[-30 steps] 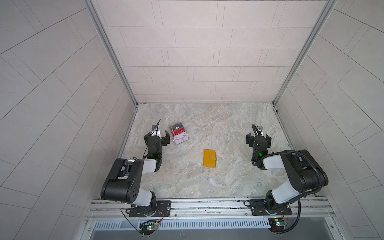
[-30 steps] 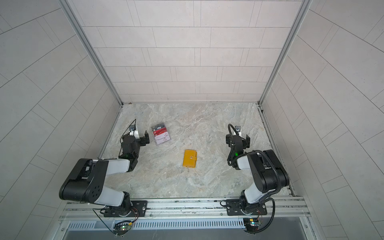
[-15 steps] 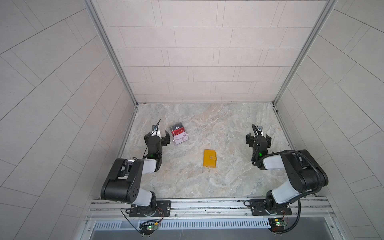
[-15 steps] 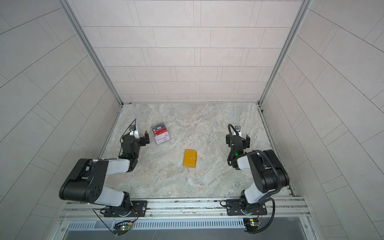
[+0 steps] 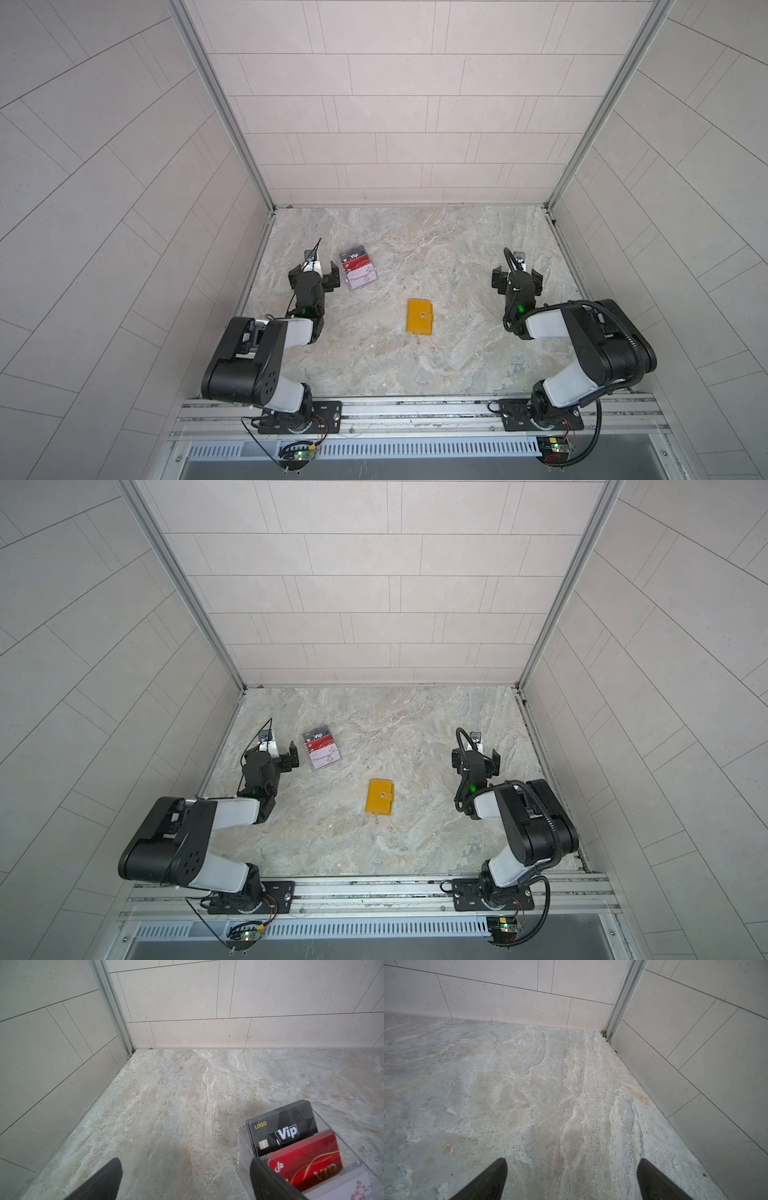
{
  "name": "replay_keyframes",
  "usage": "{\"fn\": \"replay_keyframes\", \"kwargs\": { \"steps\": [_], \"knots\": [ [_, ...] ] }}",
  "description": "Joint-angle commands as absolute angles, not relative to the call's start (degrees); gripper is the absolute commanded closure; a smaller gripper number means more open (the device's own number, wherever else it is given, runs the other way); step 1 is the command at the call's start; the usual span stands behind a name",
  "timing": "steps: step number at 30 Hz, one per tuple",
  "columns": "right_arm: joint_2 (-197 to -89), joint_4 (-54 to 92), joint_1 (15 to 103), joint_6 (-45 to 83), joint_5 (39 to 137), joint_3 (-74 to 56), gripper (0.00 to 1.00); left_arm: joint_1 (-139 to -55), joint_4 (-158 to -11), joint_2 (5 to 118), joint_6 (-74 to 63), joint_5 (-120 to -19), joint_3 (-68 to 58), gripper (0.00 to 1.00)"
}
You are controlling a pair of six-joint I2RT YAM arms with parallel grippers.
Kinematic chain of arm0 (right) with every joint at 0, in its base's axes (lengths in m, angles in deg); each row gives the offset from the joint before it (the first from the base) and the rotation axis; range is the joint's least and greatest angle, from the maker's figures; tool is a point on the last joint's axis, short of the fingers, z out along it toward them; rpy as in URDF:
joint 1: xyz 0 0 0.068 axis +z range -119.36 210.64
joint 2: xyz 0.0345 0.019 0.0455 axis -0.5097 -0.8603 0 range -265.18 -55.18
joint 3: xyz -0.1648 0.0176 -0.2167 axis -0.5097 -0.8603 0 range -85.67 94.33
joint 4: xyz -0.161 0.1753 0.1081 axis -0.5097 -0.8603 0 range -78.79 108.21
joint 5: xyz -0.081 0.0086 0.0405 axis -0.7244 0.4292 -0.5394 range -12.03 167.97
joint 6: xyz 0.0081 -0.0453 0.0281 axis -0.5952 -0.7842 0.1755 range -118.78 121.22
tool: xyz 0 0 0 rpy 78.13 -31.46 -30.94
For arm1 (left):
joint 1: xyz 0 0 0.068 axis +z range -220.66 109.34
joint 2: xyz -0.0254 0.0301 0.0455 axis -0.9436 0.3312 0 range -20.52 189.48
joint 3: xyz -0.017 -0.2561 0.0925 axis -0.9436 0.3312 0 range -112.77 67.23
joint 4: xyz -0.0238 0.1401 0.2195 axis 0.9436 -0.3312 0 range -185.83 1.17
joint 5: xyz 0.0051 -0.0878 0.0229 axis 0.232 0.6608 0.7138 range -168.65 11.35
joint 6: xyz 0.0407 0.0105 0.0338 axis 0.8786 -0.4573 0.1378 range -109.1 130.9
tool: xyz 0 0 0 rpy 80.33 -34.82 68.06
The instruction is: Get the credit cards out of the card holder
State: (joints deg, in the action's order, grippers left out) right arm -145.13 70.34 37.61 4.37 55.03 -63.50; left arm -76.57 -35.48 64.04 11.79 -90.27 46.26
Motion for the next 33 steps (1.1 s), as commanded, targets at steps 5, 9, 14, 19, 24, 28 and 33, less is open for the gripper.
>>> {"fn": "replay_keyframes", "kwargs": {
  "steps": [5, 9, 14, 19, 24, 28, 33],
  "knots": [
    [-144.14, 70.05, 37.38, 3.02, 55.91, -63.44, 0.0, -76.83, -33.36, 63.03, 12.15, -90.82, 47.17, 0.0],
    [-140.89, 66.91, 37.4, 2.87, 55.99, -63.14, 0.0, -79.62, -42.33, 58.38, 13.96, -94.96, 44.5, 0.0],
    [-132.71, 46.75, 37.46, 7.65, 55.13, -57.14, 0.01, -80.89, -52.89, 50.87, 11.01, -100.31, 42.47, 0.0],
    [-123.89, 30.27, 38.09, 11.05, 61.63, -51.47, 0.04, -81.39, -69.35, 42.73, 3.1, -98.87, 37.6, 0.0],
    [-117.7, 15.65, 39.86, 14.2, 66.43, -45.54, 0.04, -84.0, -85.62, 36.64, -0.74, -92.08, 32.55, 0.0],
    [-114.74, 5.89, 41.41, 16.82, 73.5, -43.09, 0.04, -84.87, -94.52, 34.42, -5.17, -79.44, 29.63, 0.0],
    [-112.56, -1.04, 44.44, 19.56, 82.17, -43.12, 0.07, -87.79, -100.28, 31.83, -7.85, -68.51, 29.51, 0.0]
  ]
}}
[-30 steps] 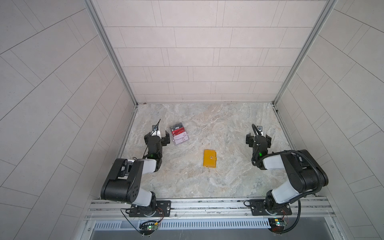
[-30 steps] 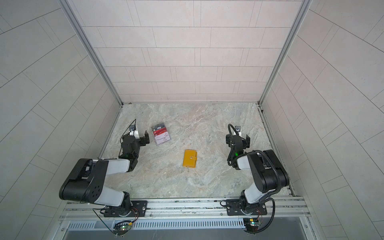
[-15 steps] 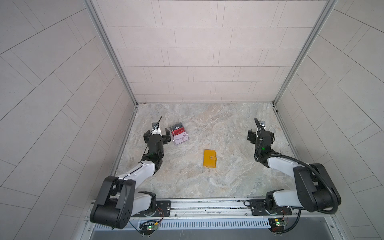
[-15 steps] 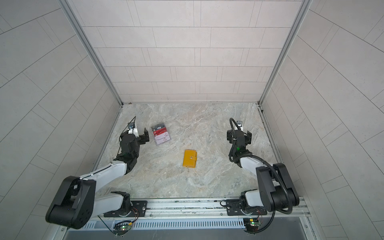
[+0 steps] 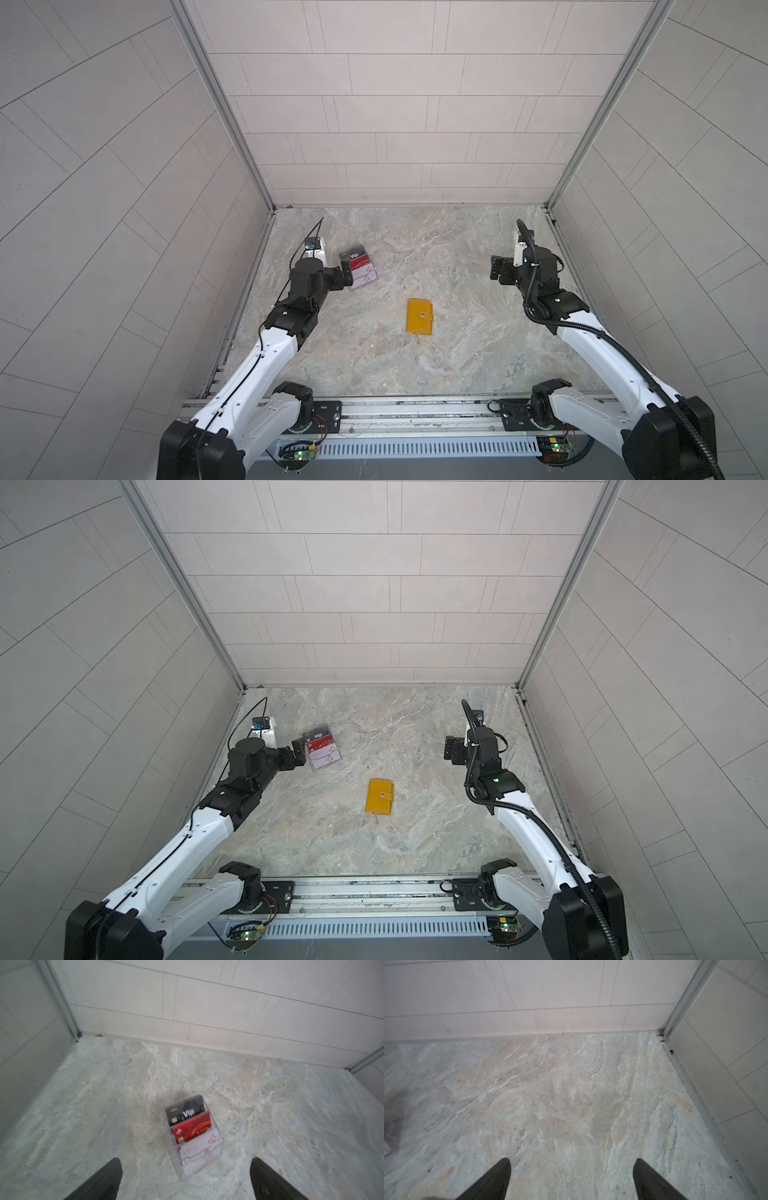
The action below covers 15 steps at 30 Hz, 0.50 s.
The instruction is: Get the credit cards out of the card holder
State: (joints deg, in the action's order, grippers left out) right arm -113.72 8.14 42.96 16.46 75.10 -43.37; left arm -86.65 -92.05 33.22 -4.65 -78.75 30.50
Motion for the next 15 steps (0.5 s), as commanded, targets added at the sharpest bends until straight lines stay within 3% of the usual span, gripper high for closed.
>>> {"fn": "replay_keyframes", "kwargs": {
  "steps": [1, 7, 15],
  "knots": [
    [-112.4, -1.87, 45.13, 19.88, 83.27, -43.26, 0.07, -87.86, -100.9, 31.76, -8.16, -66.0, 29.69, 0.0],
    [-112.11, -3.46, 49.56, 22.13, 89.86, -45.19, 0.11, -89.41, -95.77, 31.27, -12.63, -54.79, 35.08, 0.04],
    [-118.52, 3.71, 55.66, 27.93, 93.49, -47.88, 0.27, -92.73, -88.37, 39.66, -16.18, -51.52, 37.77, 0.16]
  ]
}}
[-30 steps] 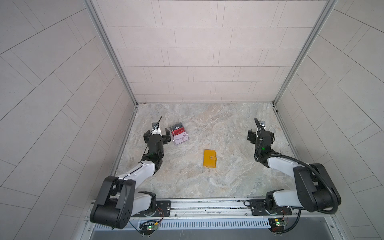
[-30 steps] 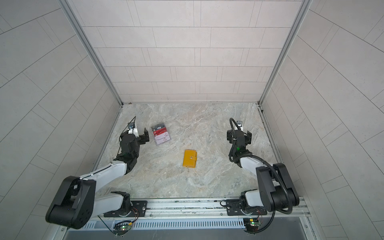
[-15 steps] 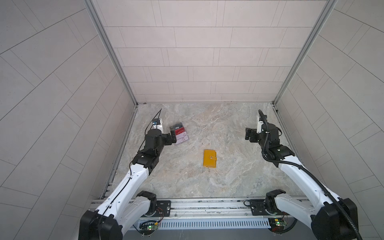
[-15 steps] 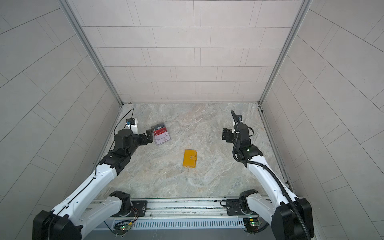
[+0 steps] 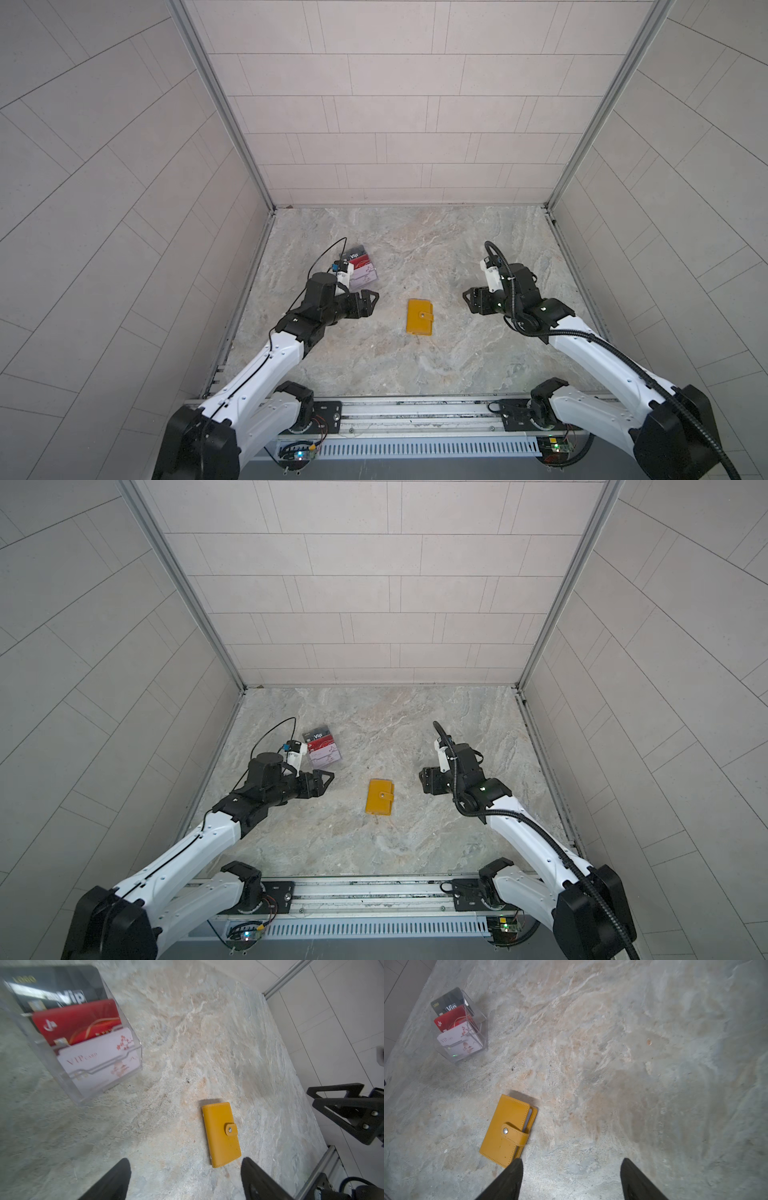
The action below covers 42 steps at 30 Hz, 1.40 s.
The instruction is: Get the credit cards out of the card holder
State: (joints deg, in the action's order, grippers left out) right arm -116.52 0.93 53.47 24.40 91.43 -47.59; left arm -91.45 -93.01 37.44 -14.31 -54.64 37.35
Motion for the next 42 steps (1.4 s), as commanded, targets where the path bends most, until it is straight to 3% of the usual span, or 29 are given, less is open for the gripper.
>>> {"fn": "replay_keyframes", "kwargs": {
  "steps": [1, 11, 18, 42],
  "knots": [
    [-119.61, 4.66, 56.43, 28.53, 93.49, -47.8, 0.28, -93.46, -87.68, 40.97, -16.4, -51.41, 37.69, 0.17],
    [-128.38, 9.54, 61.8, 33.91, 94.82, -47.1, 0.41, -102.3, -81.6, 54.18, -18.89, -52.75, 35.27, 0.31],
    [-134.05, 10.42, 63.59, 34.33, 97.76, -45.98, 0.48, -103.84, -78.34, 62.54, -20.0, -52.12, 33.58, 0.39],
    [-145.27, 17.36, 65.98, 37.72, 101.7, -45.2, 0.61, -105.51, -68.69, 73.59, -25.59, -47.06, 32.77, 0.41]
  ]
}}
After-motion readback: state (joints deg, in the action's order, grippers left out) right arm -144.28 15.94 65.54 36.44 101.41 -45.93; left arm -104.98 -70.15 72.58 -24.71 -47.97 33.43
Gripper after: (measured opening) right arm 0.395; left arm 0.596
